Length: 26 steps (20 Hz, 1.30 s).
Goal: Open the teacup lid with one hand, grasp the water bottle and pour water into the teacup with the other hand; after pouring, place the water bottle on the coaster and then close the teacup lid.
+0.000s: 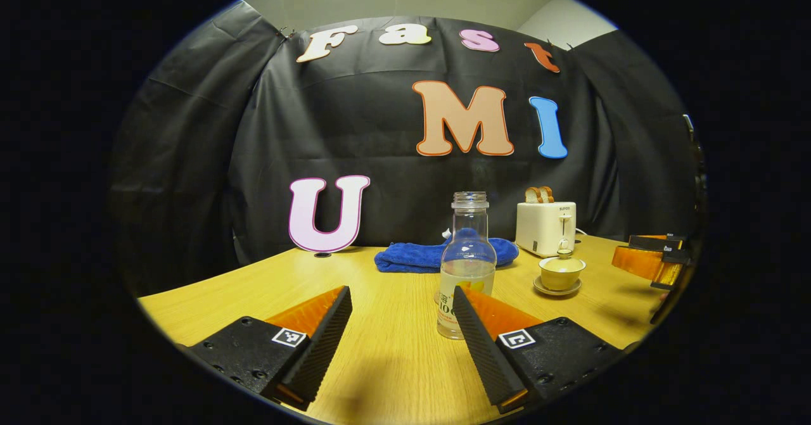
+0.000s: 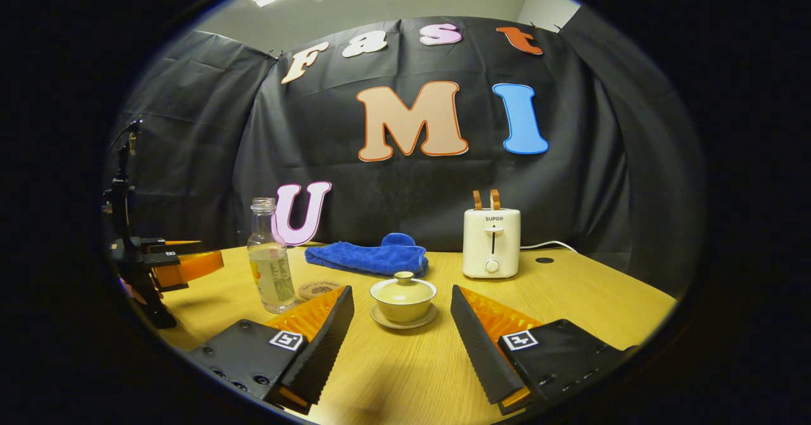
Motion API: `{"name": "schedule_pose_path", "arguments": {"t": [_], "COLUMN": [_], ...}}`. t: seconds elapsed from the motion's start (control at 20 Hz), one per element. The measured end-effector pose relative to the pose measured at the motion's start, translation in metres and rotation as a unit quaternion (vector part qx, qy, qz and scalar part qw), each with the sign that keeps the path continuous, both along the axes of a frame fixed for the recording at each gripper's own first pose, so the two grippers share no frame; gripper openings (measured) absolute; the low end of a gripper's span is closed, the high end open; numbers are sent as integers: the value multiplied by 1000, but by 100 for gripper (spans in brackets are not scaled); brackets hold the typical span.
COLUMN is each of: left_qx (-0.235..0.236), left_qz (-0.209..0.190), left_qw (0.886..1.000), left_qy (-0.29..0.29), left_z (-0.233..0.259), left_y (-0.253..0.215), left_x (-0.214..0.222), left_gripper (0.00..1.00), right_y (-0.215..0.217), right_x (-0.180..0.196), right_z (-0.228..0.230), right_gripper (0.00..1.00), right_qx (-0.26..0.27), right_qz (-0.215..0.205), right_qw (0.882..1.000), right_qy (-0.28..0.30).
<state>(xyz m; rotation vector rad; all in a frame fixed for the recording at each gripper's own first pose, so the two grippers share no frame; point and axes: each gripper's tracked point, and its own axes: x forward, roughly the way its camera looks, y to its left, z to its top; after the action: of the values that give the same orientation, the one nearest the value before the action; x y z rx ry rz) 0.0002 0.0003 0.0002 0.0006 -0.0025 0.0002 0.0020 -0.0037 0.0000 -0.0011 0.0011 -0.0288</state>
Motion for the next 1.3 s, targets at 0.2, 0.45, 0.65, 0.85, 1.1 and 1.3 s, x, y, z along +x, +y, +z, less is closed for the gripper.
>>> {"name": "schedule_pose_path", "arguments": {"t": [0.2, 0.45, 0.65, 0.85, 1.1, 1.3], "left_qx": [0, 0, 0, 0, 0, 0], "left_qz": [0, 0, 0, 0, 0, 0], "left_qw": [1000, 1000, 1000, 1000, 1000, 1000], "left_qy": [0, 0, 0, 1, 1, 1], "left_z": [0, 0, 0, -1, 0, 0], "left_y": [0, 0, 0, 0, 0, 0], "left_x": [0, 0, 0, 0, 0, 0], "left_gripper": [94, 94, 94, 94, 94, 94], "right_y": [4, 6, 8, 8, 6, 4], "right_x": [15, 44, 66, 87, 111, 120], "right_z": [-2, -6, -12, -18, -23, -27], "right_gripper": [97, 97, 97, 97, 94, 89], "right_qx": [0, 1, 0, 0, -1, -4], "right_qz": [5, 10, 16, 16, 16, 14], "right_qw": [1000, 1000, 999, 999, 998, 997], "right_qy": [3, 11, 31, 47, 58, 75]}}
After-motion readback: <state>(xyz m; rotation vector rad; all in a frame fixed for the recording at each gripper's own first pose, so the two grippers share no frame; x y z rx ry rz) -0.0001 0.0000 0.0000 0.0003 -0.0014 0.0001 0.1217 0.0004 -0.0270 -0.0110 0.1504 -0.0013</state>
